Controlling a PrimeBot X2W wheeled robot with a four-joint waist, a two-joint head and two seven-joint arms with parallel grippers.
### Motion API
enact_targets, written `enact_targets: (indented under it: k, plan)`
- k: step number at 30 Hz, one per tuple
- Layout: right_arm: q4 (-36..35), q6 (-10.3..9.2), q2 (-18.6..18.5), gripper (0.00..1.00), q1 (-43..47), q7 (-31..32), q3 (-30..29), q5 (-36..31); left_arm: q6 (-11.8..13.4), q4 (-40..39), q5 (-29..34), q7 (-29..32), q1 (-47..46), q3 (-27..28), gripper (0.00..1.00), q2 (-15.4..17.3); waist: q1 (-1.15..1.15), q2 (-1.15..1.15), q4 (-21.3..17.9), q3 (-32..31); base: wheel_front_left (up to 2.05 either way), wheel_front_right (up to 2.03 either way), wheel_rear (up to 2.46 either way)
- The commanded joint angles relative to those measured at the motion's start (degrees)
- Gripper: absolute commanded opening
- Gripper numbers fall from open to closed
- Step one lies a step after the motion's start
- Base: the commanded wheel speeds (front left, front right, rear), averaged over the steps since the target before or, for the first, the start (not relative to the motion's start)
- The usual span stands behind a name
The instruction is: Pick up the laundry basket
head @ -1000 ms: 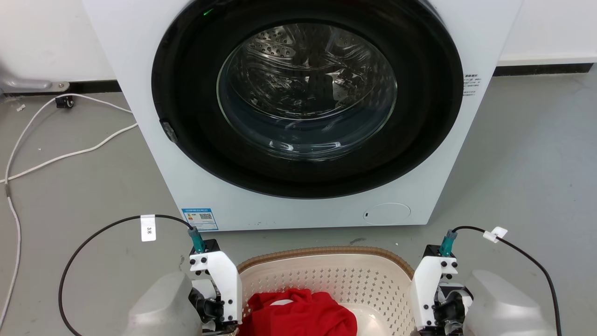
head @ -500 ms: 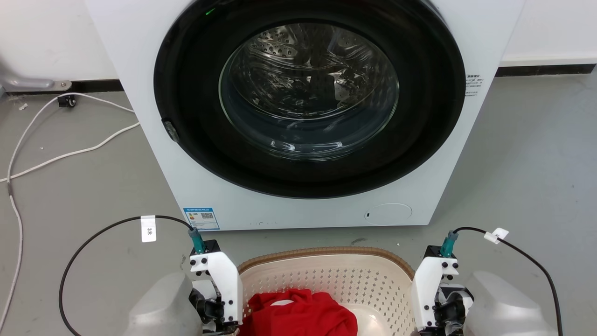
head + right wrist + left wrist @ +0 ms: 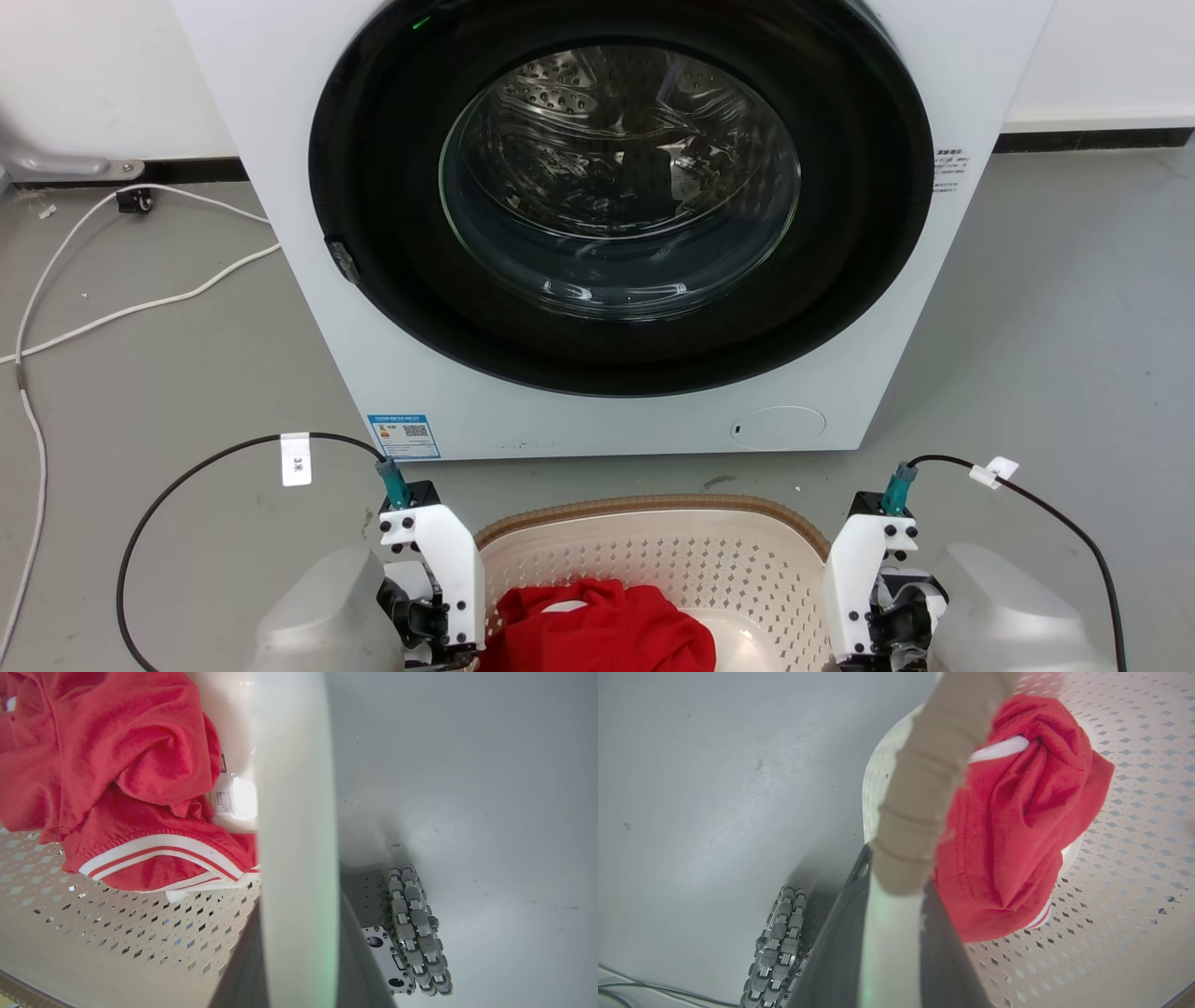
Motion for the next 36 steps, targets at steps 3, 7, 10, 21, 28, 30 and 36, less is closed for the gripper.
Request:
enact_targets:
  k: [3,7,10,21,28,30,36]
  plan:
    - [-0.71,0.75,2.07,0.00,0.35,-0.15,-0.49,-0.03,-0.80,-1.10,-1.28,0.17,0.60,-0.18,0.00,-2.12,0.00,0.00,0.03,-0.03,0.00,0.00,0.00]
    - [-0.72,0.75,2.00,0.00,0.40,-0.09,-0.75,-0.19,-0.80,-1.09,-1.64,0.12,0.58,-0.50,0.00,-2.12,0.00,0.00,0.09,-0.07,0.00,0.00,0.00]
    - [-0.72,0.75,1.93,0.00,0.45,-0.05,-0.94,-0.34,-0.81,-1.06,-1.89,0.01,0.56,-0.71,0.00,-2.07,0.00,0.00,0.08,-0.08,0.00,0.00,0.00]
    - [-0.72,0.75,2.08,0.00,0.79,-0.20,-1.68,-0.63,-0.81,-1.00,-2.67,-0.55,0.69,-1.54,0.00,-2.10,0.00,0.00,0.07,-0.32,0.00,0.00,0.00]
    - [-0.72,0.75,2.21,0.00,0.80,-0.19,-1.79,-1.06,-0.81,-0.73,-3.13,-1.31,0.65,-1.88,0.00,-2.16,0.00,0.00,0.18,-0.42,0.00,0.00,0.00]
    - [-0.72,0.75,2.23,0.00,0.80,-0.08,-1.84,-1.19,-0.81,-0.67,-3.23,-1.38,0.66,-1.98,0.00,-2.16,0.00,0.00,0.17,-0.44,0.00,0.00,0.00]
    - [-0.72,0.75,2.26,0.00,0.93,0.41,-2.10,-1.42,-0.81,-0.59,-3.64,-1.44,0.58,-2.31,0.00,-2.17,0.00,0.00,0.20,-0.46,0.00,0.00,0.00]
